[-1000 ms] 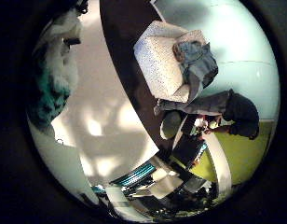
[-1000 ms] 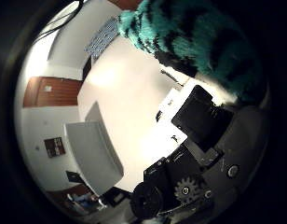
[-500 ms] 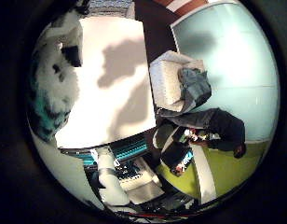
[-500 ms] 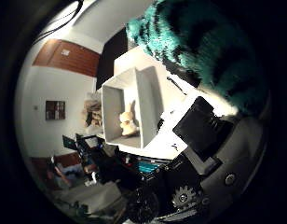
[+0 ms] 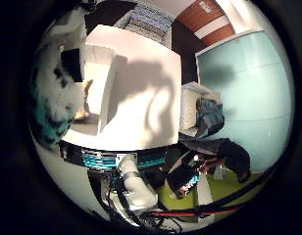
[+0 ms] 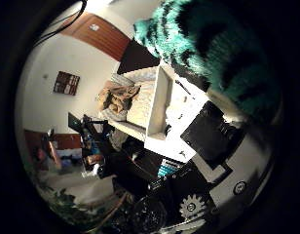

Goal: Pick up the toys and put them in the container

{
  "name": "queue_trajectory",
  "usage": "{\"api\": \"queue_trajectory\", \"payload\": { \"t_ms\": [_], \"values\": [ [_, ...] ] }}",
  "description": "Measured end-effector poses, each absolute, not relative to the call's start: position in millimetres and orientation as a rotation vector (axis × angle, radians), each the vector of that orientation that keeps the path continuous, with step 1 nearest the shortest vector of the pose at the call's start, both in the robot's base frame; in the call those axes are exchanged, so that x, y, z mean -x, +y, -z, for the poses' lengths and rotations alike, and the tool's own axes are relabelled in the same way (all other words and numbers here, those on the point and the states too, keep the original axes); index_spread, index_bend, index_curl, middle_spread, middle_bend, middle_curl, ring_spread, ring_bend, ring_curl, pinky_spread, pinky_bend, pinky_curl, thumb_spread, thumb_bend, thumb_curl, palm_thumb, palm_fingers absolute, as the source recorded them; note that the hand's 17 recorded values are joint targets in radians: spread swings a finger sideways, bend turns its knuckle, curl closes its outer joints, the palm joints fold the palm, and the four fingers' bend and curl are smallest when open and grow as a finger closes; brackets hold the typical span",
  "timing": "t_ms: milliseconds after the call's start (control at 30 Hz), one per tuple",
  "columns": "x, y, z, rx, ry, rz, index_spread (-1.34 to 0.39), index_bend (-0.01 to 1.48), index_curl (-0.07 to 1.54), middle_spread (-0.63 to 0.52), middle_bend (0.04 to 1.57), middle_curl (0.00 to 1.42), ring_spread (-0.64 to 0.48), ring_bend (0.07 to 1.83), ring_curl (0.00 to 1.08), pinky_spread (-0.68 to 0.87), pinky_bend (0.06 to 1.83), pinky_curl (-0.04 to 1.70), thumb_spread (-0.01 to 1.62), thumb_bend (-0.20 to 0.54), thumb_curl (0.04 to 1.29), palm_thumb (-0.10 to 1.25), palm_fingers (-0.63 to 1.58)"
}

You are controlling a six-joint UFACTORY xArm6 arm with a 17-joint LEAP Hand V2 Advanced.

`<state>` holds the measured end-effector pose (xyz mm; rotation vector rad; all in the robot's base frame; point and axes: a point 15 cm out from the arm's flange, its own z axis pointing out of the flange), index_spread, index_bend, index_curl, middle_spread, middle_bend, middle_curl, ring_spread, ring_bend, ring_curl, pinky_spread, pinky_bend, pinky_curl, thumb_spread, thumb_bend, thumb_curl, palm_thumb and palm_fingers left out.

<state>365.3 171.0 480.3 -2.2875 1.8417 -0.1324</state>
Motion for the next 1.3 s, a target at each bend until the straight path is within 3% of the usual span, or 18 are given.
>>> {"api": "queue_trajectory", "payload": {
  "t_ms": [633, 733, 833, 867, 900, 933, 967, 1000, 1067, 1133, 1300],
  "values": [
    [-422, 215, -424, 2.354, 1.856, 0.131, -0.34, 0.98, 1.07, -0.24, 1.24, 1.01, -0.27, 1.37, 0.86, -0.24, 1.23, 1.07, 1.17, -0.013, 0.6, 0.97, 0.92],
    [-430, 222, -424, 2.334, 1.835, 0.14, -0.35, 0.94, 1.07, -0.24, 1.22, 1.01, -0.27, 1.37, 0.85, -0.26, 1.21, 1.05, 1.19, -0.023, 0.59, 0.92, 0.91],
    [-437, 227, -427, 2.314, 1.804, 0.156, -0.36, 0.66, 0.99, -0.23, 1.14, 0.92, -0.28, 1.32, 0.76, -0.36, 1.1, 0.94, 1.16, -0.036, 0.55, 0.8, 0.85],
    [-436, 227, -426, 2.317, 1.804, 0.154, -0.38, 0.37, 0.91, -0.23, 1.05, 0.86, -0.29, 1.28, 0.71, -0.46, 1.06, 0.86, 1.18, -0.027, 0.53, 0.76, 0.66],
    [-436, 226, -425, 2.322, 1.803, 0.152, -0.38, 0.35, 0.91, -0.23, 1.05, 0.85, -0.29, 1.27, 0.7, -0.47, 1.06, 0.85, 1.18, -0.027, 0.52, 0.75, 0.67],
    [-435, 226, -423, 2.329, 1.803, 0.149, -0.39, 0.23, 0.85, -0.23, 0.96, 0.82, -0.28, 1.23, 0.68, -0.46, 1.05, 0.85, 1.2, -0.026, 0.51, 0.74, 0.44],
    [-435, 226, -423, 2.331, 1.803, 0.149, -0.41, 0.2, 0.82, -0.22, 0.91, 0.8, -0.26, 1.21, 0.67, -0.43, 1.03, 0.85, 1.2, -0.025, 0.5, 0.72, 0.35],
    [-434, 225, -422, 2.337, 1.804, 0.145, -0.45, 0.17, 0.71, -0.18, 0.74, 0.7, -0.19, 1.09, 0.6, -0.28, 0.95, 0.82, 1.21, -0.023, 0.48, 0.7, 0.15],
    [-430, 224, -420, 2.357, 1.804, 0.133, -0.47, 0.17, 0.61, -0.12, 0.58, 0.61, -0.06, 0.99, 0.53, -0.07, 0.94, 0.8, 1.21, -0.02, 0.46, 0.69, 0.03],
    [-428, 226, -419, 2.374, 1.789, 0.119, -0.48, 0.17, 0.52, -0.07, 0.5, 0.53, 0.07, 0.9, 0.46, 0.15, 0.92, 0.76, 1.21, -0.019, 0.44, 0.67, 0.02],
    [-423, 226, -424, 2.385, 1.759, 0.111, -0.48, 0.16, 0.39, 0.01, 0.39, 0.42, 0.2, 0.77, 0.35, 0.42, 0.85, 0.64, 1.19, -0.018, 0.41, 0.67, 0.01]
  ]
}}
